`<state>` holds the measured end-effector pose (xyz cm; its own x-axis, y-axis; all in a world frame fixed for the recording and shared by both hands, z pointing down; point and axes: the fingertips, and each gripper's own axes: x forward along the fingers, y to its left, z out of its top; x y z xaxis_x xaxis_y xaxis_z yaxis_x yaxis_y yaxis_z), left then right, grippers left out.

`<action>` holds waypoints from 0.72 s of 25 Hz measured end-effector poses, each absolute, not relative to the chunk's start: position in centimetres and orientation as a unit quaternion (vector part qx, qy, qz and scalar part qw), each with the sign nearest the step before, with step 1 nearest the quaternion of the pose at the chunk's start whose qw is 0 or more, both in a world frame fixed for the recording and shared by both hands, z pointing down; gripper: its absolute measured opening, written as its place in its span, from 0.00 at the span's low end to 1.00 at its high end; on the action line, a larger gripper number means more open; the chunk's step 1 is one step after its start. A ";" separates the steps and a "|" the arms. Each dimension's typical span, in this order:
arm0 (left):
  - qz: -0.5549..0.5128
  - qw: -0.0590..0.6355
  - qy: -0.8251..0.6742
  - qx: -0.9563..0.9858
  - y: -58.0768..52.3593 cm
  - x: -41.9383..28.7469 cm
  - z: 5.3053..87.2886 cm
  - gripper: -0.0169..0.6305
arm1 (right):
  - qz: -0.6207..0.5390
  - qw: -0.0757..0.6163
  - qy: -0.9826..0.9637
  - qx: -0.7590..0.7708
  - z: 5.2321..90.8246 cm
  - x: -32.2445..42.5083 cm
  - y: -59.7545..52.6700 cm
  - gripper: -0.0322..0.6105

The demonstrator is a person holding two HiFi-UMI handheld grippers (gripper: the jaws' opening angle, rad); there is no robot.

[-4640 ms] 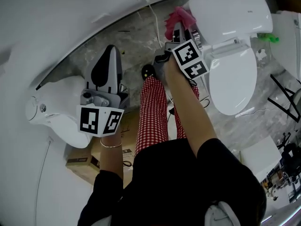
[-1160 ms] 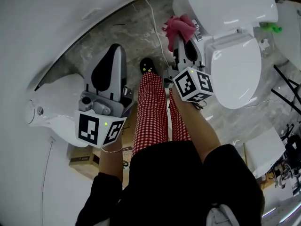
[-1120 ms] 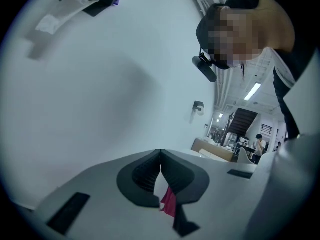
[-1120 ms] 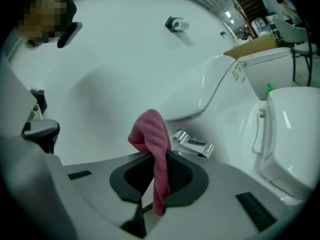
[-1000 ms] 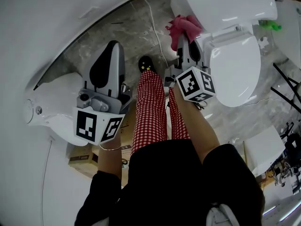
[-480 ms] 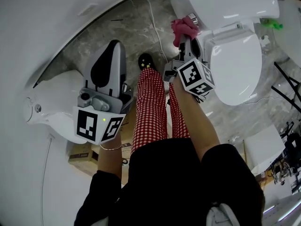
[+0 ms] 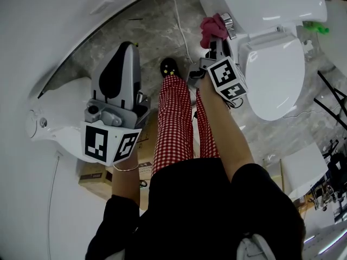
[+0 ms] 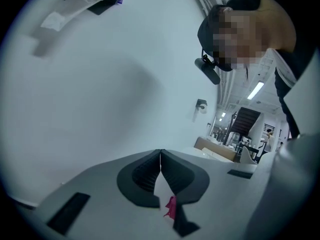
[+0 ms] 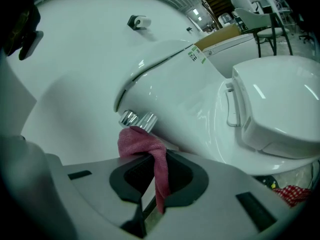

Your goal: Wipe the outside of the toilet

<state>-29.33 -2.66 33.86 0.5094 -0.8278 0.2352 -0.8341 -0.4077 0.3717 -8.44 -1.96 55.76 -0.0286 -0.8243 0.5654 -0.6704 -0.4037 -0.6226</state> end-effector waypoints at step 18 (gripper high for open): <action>0.010 0.240 -0.499 0.833 -3.3 -29.9 35.6 0.04 | -0.486 0.064 0.501 -0.713 60.2 -7.7 -2.4 0.14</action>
<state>-29.91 -3.26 35.63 0.5023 -0.8262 0.2553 -0.8354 -0.3873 0.3900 -7.72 -2.38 60.15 0.0260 -0.7766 0.6294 -0.6522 -0.4903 -0.5781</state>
